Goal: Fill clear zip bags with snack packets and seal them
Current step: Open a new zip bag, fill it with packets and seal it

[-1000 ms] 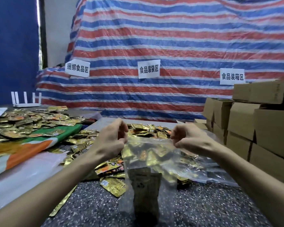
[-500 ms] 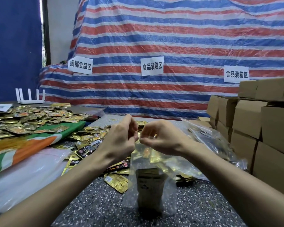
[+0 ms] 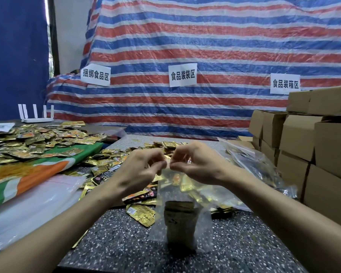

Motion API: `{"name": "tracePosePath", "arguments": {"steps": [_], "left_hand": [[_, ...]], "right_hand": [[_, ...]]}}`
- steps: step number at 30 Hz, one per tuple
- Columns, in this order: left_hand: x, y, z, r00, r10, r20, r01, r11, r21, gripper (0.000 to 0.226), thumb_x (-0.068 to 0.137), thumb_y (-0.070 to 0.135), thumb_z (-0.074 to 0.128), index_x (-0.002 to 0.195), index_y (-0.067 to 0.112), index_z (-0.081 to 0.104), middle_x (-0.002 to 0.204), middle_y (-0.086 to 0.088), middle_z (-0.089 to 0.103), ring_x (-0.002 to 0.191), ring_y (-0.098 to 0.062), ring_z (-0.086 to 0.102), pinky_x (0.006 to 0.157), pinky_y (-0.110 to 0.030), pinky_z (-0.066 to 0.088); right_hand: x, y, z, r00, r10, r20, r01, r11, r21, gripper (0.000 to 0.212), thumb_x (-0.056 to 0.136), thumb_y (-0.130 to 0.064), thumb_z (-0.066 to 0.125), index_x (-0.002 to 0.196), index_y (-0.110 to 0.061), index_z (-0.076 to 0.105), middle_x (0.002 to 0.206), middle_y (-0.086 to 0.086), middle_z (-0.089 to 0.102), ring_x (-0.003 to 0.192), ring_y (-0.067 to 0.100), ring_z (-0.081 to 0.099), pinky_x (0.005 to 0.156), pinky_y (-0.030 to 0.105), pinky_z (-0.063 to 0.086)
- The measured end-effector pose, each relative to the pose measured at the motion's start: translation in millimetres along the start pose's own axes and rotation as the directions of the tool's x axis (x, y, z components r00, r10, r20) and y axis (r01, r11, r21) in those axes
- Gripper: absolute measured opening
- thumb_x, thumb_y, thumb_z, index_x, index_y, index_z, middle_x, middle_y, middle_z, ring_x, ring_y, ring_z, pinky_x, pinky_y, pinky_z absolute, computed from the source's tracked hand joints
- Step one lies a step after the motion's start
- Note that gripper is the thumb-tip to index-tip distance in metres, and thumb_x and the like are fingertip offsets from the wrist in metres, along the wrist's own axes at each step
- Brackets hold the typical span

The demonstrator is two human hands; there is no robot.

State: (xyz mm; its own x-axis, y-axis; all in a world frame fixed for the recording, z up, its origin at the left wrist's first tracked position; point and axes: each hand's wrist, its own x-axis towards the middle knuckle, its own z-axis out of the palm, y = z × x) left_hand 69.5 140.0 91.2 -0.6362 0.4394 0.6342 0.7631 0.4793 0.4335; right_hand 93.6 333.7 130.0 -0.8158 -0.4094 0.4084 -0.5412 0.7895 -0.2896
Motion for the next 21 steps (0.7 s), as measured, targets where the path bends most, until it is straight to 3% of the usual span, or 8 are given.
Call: {"name": "tracePosePath", "arguments": {"steps": [8,12,17,21], "left_hand": [[1.6,5.4,7.2,0.992,-0.090,-0.091,0.073,0.982,-0.176,0.015,0.091,0.011,0.067,0.082,0.018,0.075,0.075,0.004,0.073,0.077,-0.018,0.067,0.073,-0.049,0.057],[2.1,1.9,7.5,0.988,-0.096,-0.120,0.068,0.973,-0.221,0.014,0.090,0.006,0.067,0.082,0.013,0.077,0.077,0.001,0.075,0.079,-0.021,0.070,0.075,-0.051,0.058],[1.0,-6.4,6.5,0.982,-0.100,-0.160,0.062,0.972,-0.227,0.018,0.089,0.004,0.069,0.078,0.016,0.078,0.074,0.001,0.074,0.070,-0.020,0.068,0.060,-0.044,0.057],[1.4,-11.2,6.1,0.980,-0.100,-0.175,0.061,0.975,-0.214,0.016,0.088,0.003,0.069,0.080,0.013,0.078,0.075,0.001,0.075,0.074,-0.019,0.070,0.068,-0.052,0.059]], "right_hand": [[-20.7,16.5,-16.3,0.999,0.047,0.020,-0.048,0.998,0.033,0.003,0.091,-0.028,0.070,0.089,-0.027,0.072,0.089,-0.004,0.072,0.082,0.011,0.065,0.079,0.043,0.057],[-29.3,25.9,-21.7,0.998,0.061,0.016,-0.062,0.997,0.050,0.006,0.090,-0.028,0.071,0.086,-0.031,0.071,0.089,-0.003,0.073,0.083,0.012,0.066,0.078,0.041,0.057],[-37.8,38.1,-26.7,0.997,0.073,0.013,-0.074,0.996,0.054,0.006,0.090,-0.028,0.071,0.087,-0.024,0.074,0.087,-0.001,0.074,0.080,0.014,0.066,0.075,0.039,0.057],[-45.3,49.1,-32.0,0.995,0.094,0.017,-0.095,0.993,0.062,0.011,0.090,-0.028,0.071,0.089,-0.018,0.076,0.086,-0.002,0.074,0.078,0.012,0.066,0.070,0.030,0.053]]}}
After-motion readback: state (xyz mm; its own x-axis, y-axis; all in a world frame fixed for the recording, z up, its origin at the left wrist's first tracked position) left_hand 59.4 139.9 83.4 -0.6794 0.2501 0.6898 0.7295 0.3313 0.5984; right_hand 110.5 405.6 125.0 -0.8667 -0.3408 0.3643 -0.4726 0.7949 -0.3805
